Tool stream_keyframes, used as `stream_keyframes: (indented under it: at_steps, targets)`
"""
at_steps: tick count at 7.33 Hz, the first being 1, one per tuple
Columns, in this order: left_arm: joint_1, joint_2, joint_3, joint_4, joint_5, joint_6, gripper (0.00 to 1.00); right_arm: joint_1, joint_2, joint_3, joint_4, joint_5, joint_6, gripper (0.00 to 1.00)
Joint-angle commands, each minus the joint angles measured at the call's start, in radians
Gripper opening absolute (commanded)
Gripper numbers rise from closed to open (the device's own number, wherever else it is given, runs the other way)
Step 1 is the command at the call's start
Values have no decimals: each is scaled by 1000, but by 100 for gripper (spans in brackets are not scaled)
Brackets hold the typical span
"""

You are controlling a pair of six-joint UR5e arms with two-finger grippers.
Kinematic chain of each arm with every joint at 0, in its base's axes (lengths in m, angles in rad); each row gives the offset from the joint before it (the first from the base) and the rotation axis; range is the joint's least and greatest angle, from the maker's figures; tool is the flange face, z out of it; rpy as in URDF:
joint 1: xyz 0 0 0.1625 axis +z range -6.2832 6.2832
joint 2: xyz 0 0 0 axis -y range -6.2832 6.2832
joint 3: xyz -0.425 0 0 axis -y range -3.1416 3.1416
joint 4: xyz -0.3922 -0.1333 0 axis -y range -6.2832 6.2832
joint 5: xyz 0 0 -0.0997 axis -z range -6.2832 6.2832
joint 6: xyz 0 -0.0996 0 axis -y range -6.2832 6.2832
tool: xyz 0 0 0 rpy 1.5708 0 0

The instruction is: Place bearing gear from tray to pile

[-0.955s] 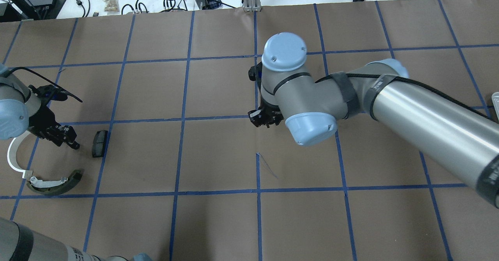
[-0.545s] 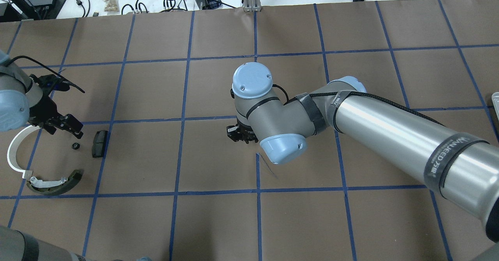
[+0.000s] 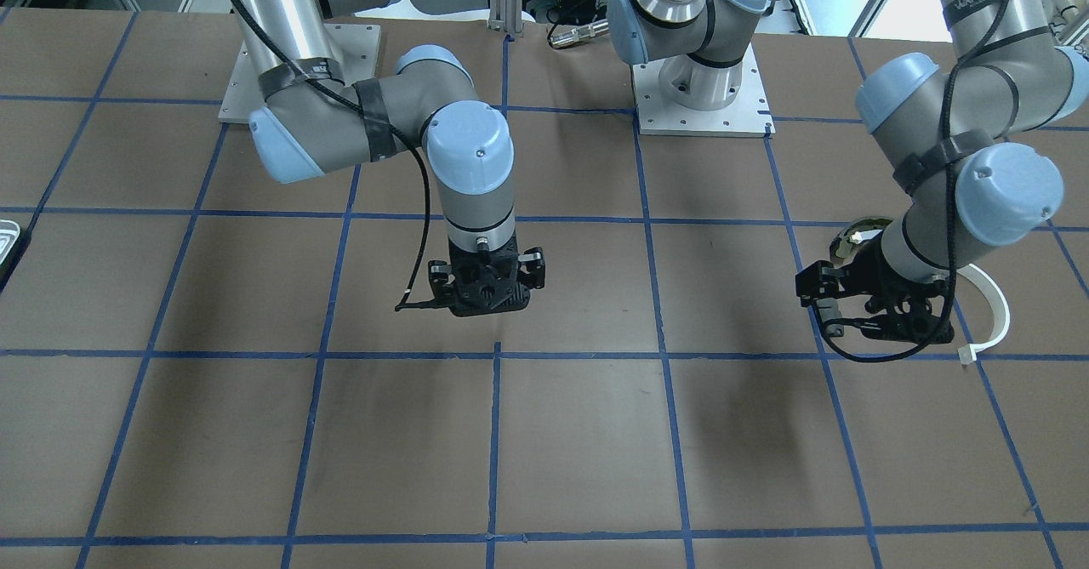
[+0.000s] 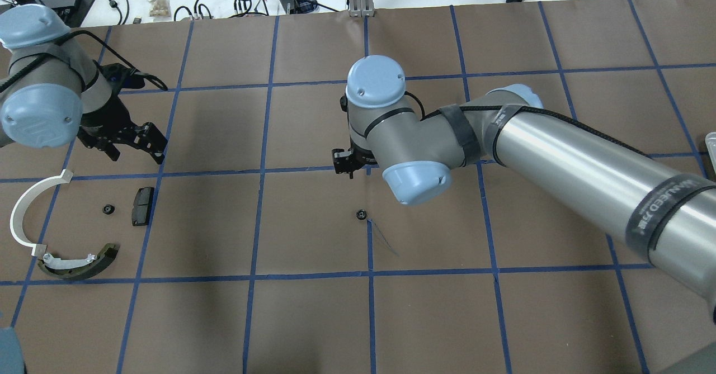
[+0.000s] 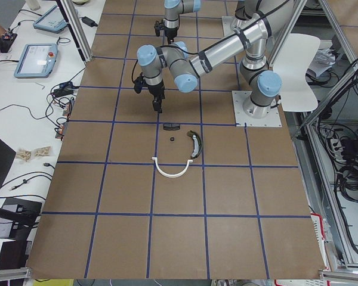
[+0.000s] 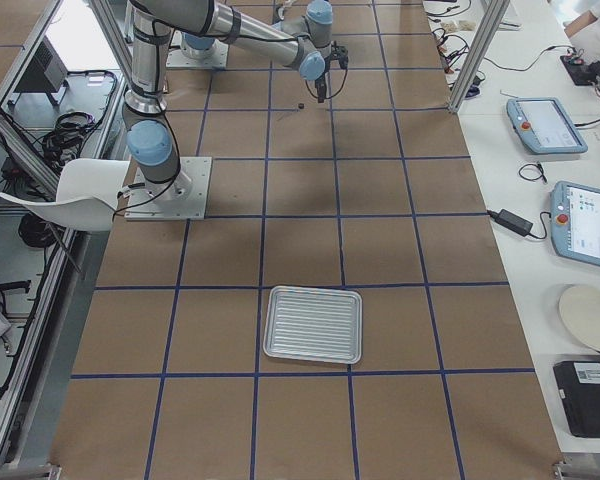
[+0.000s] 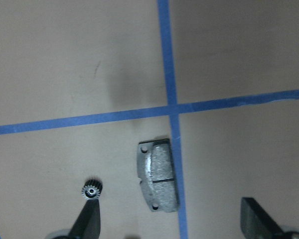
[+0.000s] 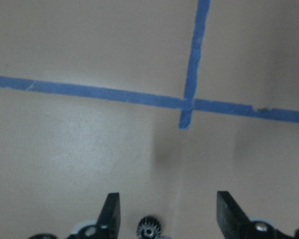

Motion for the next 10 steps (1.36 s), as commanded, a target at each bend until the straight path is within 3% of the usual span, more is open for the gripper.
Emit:
stream_keyframes:
  at_steps: [1, 4, 6, 8, 10]
  targets:
    - [-141, 31, -7, -8, -54, -139, 100, -147, -128, -87, 234, -17, -130, 100]
    - [-402, 14, -43, 35, -60, -271, 100, -285, -340, -104, 443, -21, -233, 100]
    - [-525, -9, -112, 174, -63, -362, 100, -282, -358, -218, 575, -11, -249, 100]
    - [-605, -32, -206, 358, -109, -440, 100, -288, -364, -205, 571, -15, -253, 100]
    - [-651, -71, -209, 415, -112, -452, 98, -307, -370, -209, 566, -23, -255, 100]
